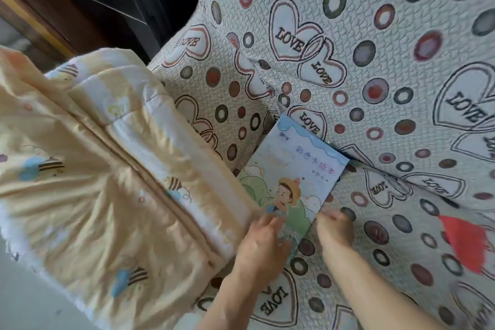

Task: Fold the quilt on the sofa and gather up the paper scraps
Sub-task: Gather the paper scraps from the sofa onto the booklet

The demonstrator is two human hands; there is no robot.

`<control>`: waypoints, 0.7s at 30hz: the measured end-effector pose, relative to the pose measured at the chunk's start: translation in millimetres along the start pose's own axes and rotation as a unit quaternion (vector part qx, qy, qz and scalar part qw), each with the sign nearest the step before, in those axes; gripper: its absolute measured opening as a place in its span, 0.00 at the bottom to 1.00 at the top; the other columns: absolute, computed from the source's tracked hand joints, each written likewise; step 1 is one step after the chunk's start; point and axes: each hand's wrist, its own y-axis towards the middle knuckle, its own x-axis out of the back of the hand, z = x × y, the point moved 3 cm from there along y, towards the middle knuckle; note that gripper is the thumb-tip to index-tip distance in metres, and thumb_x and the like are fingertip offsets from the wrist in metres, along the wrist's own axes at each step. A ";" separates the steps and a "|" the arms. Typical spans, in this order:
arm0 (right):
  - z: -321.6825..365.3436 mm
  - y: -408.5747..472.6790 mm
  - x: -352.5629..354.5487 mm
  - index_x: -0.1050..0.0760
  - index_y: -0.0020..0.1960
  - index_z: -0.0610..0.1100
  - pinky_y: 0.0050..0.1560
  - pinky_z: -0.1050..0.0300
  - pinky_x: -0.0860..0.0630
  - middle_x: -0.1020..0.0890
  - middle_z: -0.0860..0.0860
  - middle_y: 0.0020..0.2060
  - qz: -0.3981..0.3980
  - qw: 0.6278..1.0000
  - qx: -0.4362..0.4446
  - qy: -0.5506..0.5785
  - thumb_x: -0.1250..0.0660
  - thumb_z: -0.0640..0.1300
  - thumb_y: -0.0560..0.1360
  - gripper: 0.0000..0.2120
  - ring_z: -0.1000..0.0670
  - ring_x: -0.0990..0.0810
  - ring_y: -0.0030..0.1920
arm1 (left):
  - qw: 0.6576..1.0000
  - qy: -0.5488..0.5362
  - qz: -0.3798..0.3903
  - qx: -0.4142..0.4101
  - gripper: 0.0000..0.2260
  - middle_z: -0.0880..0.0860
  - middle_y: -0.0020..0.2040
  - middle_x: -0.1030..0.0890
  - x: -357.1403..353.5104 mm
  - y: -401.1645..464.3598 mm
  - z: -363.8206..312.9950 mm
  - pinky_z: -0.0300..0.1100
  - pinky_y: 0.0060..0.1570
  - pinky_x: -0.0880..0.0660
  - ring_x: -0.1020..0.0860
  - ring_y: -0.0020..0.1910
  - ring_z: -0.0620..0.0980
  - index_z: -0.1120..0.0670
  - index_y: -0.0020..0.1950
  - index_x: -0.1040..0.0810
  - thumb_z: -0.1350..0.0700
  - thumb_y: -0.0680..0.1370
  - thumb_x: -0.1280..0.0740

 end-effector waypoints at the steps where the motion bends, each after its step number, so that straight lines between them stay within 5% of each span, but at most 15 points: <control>1: -2.5 3.7 -0.2 0.24 0.48 0.30 0.50 0.43 0.24 0.19 0.34 0.47 0.000 1.000 -0.009 0.016 0.35 0.38 0.75 0.10 0.35 0.21 0.48 | 0.998 0.006 0.046 0.031 0.25 0.48 0.76 0.35 -13.4 2.7 3.7 0.45 0.69 0.34 0.35 0.72 0.52 0.49 0.77 0.37 0.49 0.80 0.38; 4: -3.5 13.0 -5.8 0.26 0.50 0.28 0.37 0.52 0.29 0.20 0.35 0.40 0.017 0.999 -0.025 0.026 0.37 0.36 0.74 0.11 0.42 0.24 0.36 | 0.993 -0.008 0.083 0.081 0.27 0.50 0.76 0.35 -32.1 6.9 14.7 0.44 0.68 0.33 0.35 0.74 0.50 0.49 0.77 0.39 0.48 0.79 0.38; 7: 0.5 17.3 -7.6 0.25 0.40 0.35 0.34 0.57 0.37 0.27 0.45 0.29 0.046 0.997 -0.029 0.046 0.36 0.38 0.74 0.07 0.48 0.32 0.30 | 0.994 -0.005 0.067 0.088 0.26 0.50 0.76 0.36 -34.8 10.8 13.6 0.41 0.69 0.37 0.37 0.75 0.49 0.50 0.77 0.39 0.48 0.80 0.39; 12: -2.8 20.8 -8.1 0.26 0.37 0.43 0.34 0.54 0.34 0.22 0.45 0.33 0.092 0.992 0.062 0.058 0.33 0.46 0.75 0.10 0.46 0.29 0.32 | 0.994 -0.024 0.017 0.108 0.23 0.51 0.71 0.32 -34.2 11.3 5.1 0.42 0.61 0.30 0.29 0.67 0.53 0.51 0.74 0.34 0.51 0.79 0.37; 15: -10.4 19.3 1.4 0.26 0.42 0.44 0.35 0.53 0.30 0.20 0.44 0.38 0.027 0.989 0.128 0.065 0.38 0.44 0.77 0.07 0.43 0.24 0.36 | 0.992 -0.038 -0.043 0.108 0.21 0.51 0.68 0.30 -34.3 10.3 2.8 0.43 0.59 0.29 0.27 0.64 0.52 0.51 0.72 0.31 0.53 0.79 0.37; 21: -41.0 33.1 52.4 0.27 0.47 0.45 0.38 0.48 0.27 0.21 0.42 0.44 -0.123 0.985 0.117 0.042 0.45 0.45 0.79 0.09 0.41 0.24 0.38 | 0.993 -0.014 -0.050 0.106 0.21 0.51 0.72 0.36 -41.0 11.2 -3.2 0.41 0.66 0.35 0.34 0.71 0.51 0.52 0.73 0.33 0.52 0.80 0.38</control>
